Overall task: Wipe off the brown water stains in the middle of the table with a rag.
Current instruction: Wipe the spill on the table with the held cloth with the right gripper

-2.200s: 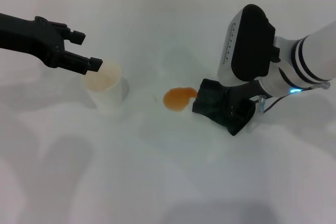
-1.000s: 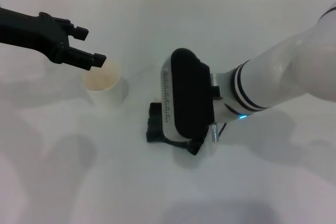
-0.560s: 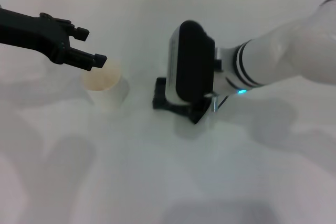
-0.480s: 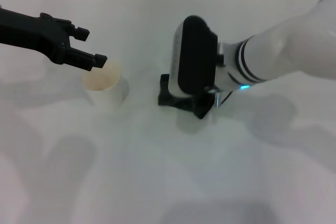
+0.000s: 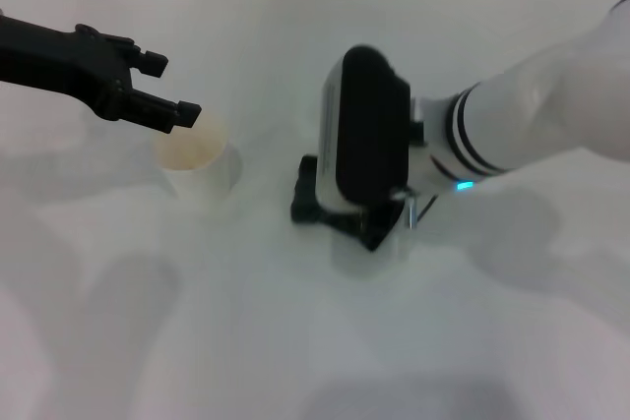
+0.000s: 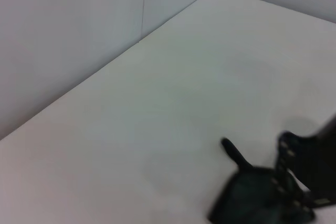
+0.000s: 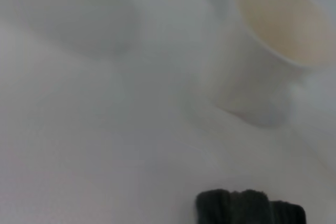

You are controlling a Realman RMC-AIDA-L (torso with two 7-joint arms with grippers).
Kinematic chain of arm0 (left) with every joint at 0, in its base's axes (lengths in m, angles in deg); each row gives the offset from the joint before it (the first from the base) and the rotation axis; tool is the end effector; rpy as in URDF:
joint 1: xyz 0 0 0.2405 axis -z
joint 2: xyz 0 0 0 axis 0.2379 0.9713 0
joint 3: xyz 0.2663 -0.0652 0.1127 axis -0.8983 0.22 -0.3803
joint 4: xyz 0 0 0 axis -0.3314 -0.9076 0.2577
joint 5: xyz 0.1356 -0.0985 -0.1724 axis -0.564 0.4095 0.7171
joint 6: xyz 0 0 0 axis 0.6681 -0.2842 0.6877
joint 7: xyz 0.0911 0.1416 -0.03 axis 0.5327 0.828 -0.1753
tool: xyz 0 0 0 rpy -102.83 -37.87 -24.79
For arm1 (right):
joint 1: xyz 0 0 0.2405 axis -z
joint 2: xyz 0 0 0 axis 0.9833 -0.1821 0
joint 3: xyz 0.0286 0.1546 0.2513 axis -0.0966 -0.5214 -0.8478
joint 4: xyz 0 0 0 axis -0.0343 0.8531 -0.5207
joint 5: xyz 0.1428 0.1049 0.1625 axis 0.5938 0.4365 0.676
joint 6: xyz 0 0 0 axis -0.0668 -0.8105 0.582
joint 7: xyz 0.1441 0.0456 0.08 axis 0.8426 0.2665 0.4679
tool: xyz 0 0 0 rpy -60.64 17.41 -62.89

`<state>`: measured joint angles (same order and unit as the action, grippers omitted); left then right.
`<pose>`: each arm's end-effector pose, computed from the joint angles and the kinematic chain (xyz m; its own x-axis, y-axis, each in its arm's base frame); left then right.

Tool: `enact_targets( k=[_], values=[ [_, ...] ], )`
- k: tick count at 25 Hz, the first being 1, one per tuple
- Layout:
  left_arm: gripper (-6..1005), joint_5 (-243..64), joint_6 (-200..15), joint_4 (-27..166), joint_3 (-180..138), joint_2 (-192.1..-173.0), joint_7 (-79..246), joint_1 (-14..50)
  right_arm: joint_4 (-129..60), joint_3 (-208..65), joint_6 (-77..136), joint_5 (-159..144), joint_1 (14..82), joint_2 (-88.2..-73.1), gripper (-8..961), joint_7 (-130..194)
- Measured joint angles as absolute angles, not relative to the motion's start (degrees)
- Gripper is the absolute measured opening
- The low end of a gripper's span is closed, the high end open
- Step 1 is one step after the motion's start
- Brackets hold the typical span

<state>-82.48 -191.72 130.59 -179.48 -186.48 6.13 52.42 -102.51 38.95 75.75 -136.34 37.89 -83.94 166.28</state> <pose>-0.2370 0.4461 0.0482 0.9138 0.3838 0.1329 0.4055 -0.8811 -0.2433 0.1326 0.4041 -0.1697 0.9359 0.0676 0.3457 0.1857 -0.9287 -0.3211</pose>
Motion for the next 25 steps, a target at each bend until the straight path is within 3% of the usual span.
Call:
enact_targets(
  k=[10,25],
  values=[
    [890,-82.48,-191.69,130.83,-179.47,-186.50,6.13,52.37,-113.60,43.90,81.64,-135.84,42.82,-84.06,68,162.10],
    [892,-82.50,-191.30,130.59,-179.48,-186.52,6.13,52.31,-102.25,42.47,68.18,-136.51,37.83,-84.17,80,165.85]
  ],
)
